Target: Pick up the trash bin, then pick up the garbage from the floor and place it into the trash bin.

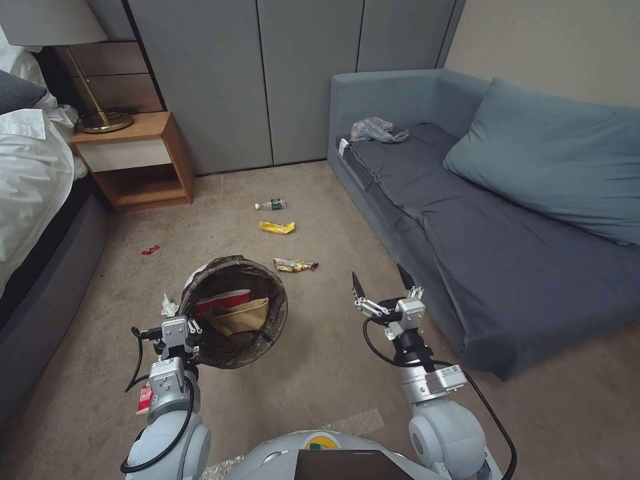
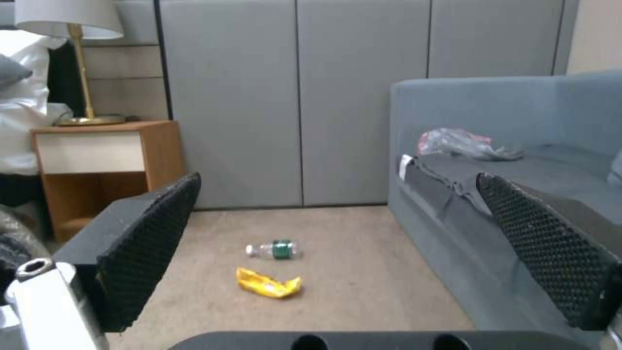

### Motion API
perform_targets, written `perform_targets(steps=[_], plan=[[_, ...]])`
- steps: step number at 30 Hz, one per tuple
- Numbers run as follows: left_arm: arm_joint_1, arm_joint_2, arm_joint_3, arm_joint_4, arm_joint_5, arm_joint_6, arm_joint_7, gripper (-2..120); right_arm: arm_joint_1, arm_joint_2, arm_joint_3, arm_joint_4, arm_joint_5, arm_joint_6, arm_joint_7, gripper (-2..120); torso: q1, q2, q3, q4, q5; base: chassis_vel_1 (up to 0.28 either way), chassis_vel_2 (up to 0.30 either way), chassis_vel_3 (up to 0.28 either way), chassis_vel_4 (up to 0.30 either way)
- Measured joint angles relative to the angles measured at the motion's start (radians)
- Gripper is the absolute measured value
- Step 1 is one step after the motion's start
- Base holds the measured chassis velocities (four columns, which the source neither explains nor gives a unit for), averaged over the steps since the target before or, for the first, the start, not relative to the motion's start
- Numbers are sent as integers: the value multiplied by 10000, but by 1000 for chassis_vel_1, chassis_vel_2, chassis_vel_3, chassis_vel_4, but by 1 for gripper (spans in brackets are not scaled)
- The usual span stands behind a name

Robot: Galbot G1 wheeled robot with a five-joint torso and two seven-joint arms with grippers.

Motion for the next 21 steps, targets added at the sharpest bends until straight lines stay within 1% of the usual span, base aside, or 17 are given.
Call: perform_targets(steps=[7,9,17,19,21], plan=[[-19,12,-2,-11,-11,-1,1,0,-5,-17,-11,-6,-6,2,-22,100,0,0,0,-5,-1,-202,190,196,-189],[-25,17,-5,-14,-12,-1,-1,0,-3,-26,-25,-9,-7,2,-26,100,0,1,0,1,1,-209,194,200,-206],[-40,25,-5,-30,-29,-1,-3,0,-19,-44,-32,-9,-20,5,-64,100,0,1,0,-5,-1,-205,192,201,-202],[-45,26,-5,-43,-30,-1,-4,0,-17,-46,-34,-6,-27,5,-76,100,0,1,0,0,3,-194,193,197,-196],[-52,28,-6,-48,-33,-1,-10,0,-13,-46,-36,0,-42,5,-88,100,0,1,0,-1,-2,-194,197,216,-203]])
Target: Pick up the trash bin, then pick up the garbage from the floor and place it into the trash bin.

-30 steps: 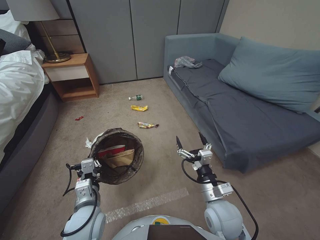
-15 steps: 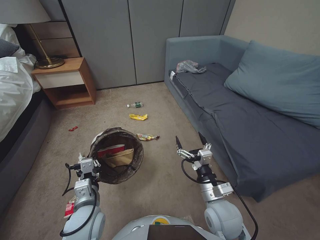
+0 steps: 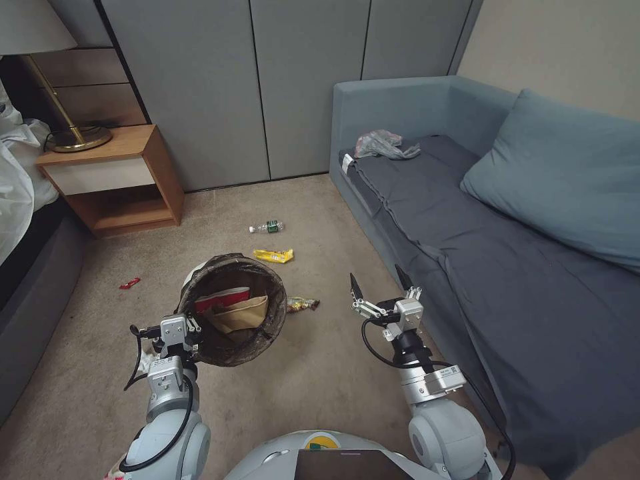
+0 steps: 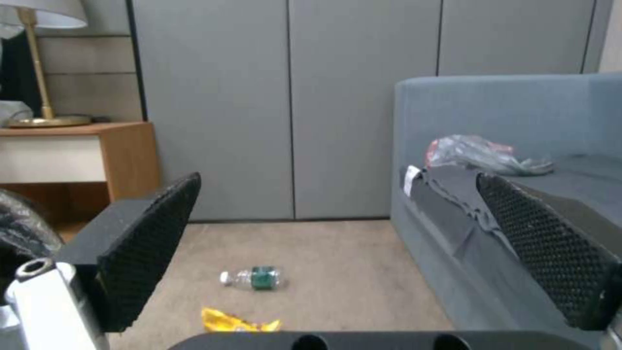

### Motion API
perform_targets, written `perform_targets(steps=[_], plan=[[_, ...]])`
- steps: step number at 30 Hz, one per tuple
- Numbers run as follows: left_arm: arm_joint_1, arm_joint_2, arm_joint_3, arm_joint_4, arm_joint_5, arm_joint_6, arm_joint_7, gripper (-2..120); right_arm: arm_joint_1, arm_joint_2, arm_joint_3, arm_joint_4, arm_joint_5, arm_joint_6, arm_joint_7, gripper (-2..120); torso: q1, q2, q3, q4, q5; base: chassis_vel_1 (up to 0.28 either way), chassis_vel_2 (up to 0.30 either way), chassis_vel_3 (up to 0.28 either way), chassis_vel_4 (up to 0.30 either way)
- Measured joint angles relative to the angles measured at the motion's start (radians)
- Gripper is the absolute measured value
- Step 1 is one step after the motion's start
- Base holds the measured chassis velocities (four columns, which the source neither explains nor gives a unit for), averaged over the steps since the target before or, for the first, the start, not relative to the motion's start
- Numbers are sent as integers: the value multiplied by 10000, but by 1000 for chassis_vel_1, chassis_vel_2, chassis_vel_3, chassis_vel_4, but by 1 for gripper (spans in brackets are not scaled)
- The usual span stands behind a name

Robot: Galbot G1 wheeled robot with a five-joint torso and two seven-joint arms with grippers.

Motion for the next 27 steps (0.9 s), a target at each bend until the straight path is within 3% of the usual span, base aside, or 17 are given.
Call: perform_targets(steps=[10,27], plan=[[-5,13,-14,-14,-28,2,1,0,90,9,-1,-71,-155,304,-174,100,2,-1,3,-2,3,-145,142,142,-142],[-19,-6,-63,-70,-181,20,-46,0,135,10,-19,-139,-219,446,-297,100,0,0,-1,-1,2,5,-2,-3,3]])
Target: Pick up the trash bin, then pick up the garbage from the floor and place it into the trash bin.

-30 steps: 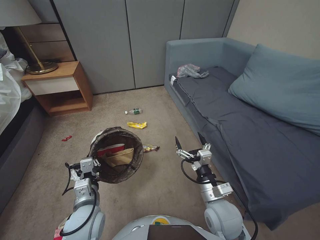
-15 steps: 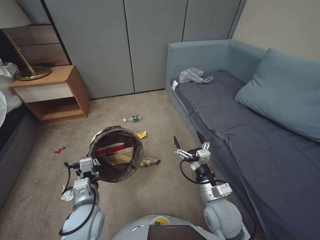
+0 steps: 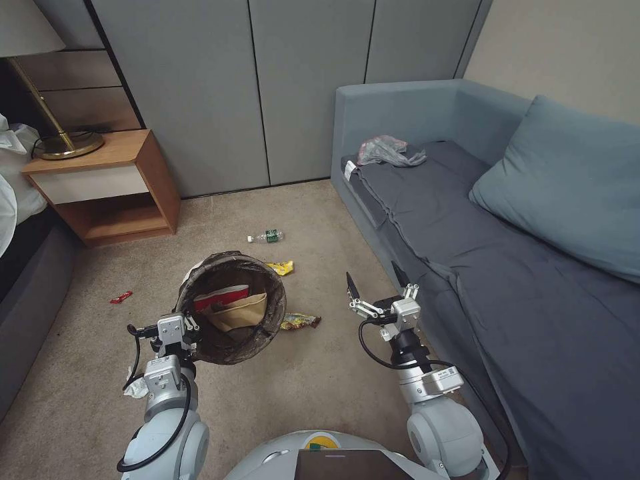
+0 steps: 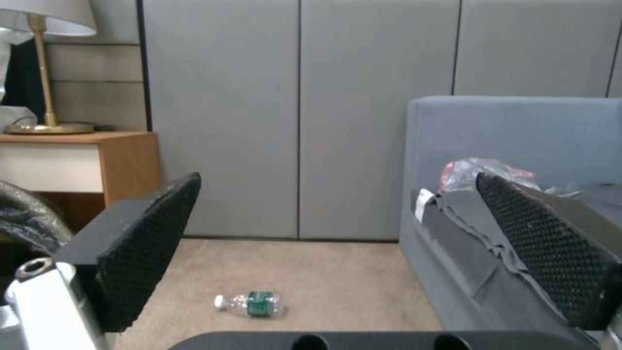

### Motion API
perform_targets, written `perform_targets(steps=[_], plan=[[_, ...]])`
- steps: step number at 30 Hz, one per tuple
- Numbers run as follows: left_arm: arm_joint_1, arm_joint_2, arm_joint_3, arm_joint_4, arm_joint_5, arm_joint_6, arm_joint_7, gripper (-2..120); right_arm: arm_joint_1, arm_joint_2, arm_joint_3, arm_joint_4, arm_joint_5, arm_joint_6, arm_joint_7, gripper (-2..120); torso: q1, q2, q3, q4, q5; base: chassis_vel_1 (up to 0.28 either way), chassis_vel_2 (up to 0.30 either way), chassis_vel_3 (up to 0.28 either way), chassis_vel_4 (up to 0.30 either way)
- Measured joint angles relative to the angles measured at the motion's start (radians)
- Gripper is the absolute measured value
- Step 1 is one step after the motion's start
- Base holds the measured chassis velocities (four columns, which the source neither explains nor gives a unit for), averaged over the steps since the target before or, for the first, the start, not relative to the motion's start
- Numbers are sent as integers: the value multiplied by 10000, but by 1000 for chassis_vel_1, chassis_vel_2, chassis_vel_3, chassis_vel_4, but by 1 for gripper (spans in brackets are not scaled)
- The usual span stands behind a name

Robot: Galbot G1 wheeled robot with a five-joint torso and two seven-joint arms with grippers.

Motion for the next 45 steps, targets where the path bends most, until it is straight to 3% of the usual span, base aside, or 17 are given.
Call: perform_targets(steps=[33,42,45], plan=[[-64,-17,41,43,12,-72,-34,0,81,-74,10,-219,-77,200,-95,100,0,0,2,0,0,64,63,61,61],[-34,15,19,46,-5,-80,-45,0,1435,-926,225,-1214,263,-255,-318,100,0,0,2,1,2,0,0,0,0],[24,-13,1,65,15,-86,-49,0,2351,-1465,236,-2263,559,-826,-896,100,0,0,2,2,2,0,0,0,0]])
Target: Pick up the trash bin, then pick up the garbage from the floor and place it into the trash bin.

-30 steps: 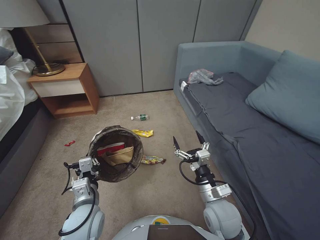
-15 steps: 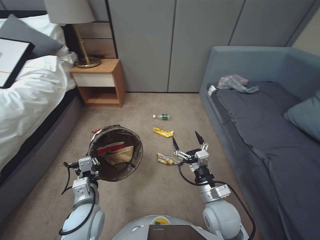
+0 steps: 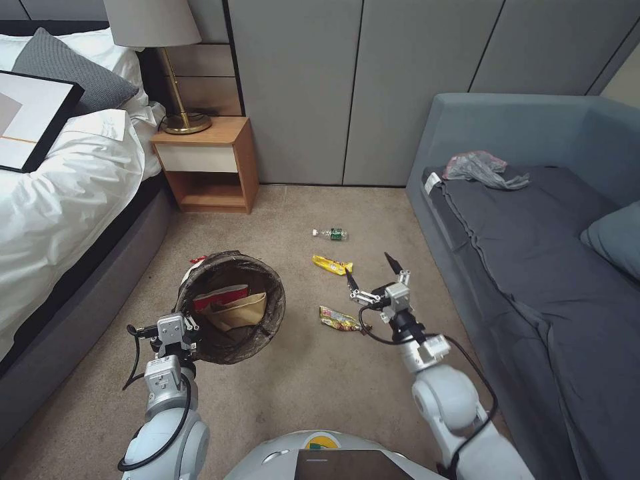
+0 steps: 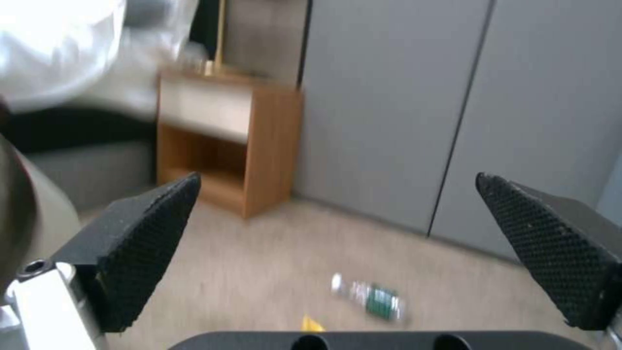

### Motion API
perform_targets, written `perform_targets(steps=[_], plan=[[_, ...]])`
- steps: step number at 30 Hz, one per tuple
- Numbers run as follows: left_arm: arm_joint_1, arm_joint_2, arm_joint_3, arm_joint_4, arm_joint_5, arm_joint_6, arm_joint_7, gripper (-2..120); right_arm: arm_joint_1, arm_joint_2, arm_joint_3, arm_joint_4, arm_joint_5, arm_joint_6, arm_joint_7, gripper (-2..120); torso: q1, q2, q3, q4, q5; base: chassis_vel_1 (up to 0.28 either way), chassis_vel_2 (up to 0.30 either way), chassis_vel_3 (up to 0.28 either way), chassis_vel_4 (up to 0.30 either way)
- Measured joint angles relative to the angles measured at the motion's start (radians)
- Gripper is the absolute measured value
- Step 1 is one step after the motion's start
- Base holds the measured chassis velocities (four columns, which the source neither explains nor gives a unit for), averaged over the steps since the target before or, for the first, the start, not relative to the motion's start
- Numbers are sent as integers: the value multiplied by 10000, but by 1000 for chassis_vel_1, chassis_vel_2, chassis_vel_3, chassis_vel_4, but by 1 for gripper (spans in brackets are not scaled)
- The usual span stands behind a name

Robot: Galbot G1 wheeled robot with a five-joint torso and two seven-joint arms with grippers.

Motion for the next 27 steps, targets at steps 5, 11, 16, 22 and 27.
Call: perform_targets(steps=[5,11,16,22,27], plan=[[56,-35,-21,8,45,-1,-3,0,948,-490,-269,-1362,24,-310,-337,100,0,0,0,-1,3,0,0,0,0],[104,-52,-47,8,95,-8,-7,0,2033,-1024,-735,-3035,10,-397,-812,100,0,-1,-1,-9,2,0,0,0,0],[103,-118,-47,34,154,-15,-14,0,3538,-1711,-1313,-5585,-320,-232,-2492,100,0,-1,-1,-3,1,0,0,0,0],[92,-160,-17,100,202,-23,-27,0,4174,-1706,-1598,-7053,-582,255,-3764,100,0,-1,0,-2,-2,0,0,0,0],[53,-165,-34,133,203,-24,-42,0,4498,-1365,-1667,-8171,-708,583,-4385,100,0,-1,0,-3,-1,0,0,0,0]])
